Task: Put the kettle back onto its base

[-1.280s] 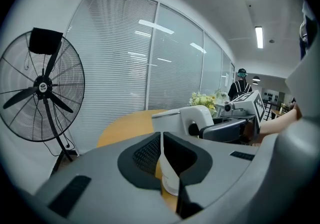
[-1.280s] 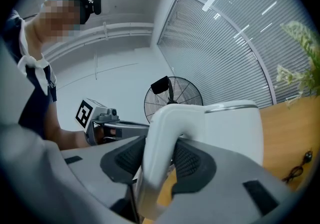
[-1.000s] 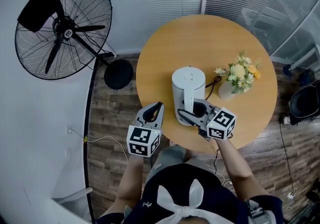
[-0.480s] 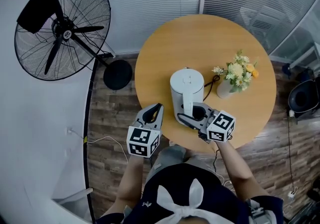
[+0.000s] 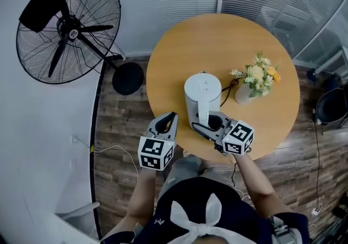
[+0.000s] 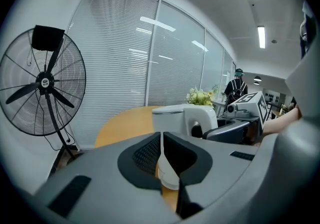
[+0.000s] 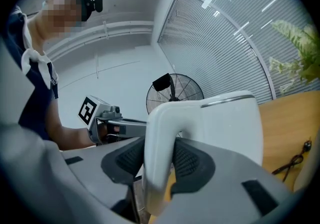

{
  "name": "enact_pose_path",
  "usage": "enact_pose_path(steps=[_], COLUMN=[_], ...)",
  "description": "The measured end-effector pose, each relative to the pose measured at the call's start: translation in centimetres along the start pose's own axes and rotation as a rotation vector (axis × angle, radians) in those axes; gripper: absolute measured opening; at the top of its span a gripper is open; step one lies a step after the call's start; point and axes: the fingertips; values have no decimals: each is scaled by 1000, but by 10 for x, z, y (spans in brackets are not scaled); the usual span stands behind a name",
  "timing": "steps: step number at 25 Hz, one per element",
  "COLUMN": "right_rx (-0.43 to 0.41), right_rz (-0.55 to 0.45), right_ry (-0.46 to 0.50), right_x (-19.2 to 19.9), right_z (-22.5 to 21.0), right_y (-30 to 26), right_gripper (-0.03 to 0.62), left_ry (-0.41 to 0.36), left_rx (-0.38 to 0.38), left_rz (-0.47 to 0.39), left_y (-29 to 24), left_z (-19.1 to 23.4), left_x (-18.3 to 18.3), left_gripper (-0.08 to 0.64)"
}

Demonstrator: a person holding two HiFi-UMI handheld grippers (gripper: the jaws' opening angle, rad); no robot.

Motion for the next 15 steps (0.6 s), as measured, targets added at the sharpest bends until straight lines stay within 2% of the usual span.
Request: enact_pose_path(steps=[15], right_rx=[16], right_rz=[31], right_ry=[0], right_x=[17], right_z=[11], right_y=[9], right_gripper=[152], left_ry=[10], left_rx=[-15], left_rz=[4], left_y=[11], left_z=[-7], left_x=[7], left_gripper=[38])
Point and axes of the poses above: the fingertips, and each gripper's own axes: y backward along the fingers, z to its left, x out of its underside, and after that the axes turned 2 degrees about -x, right-handed
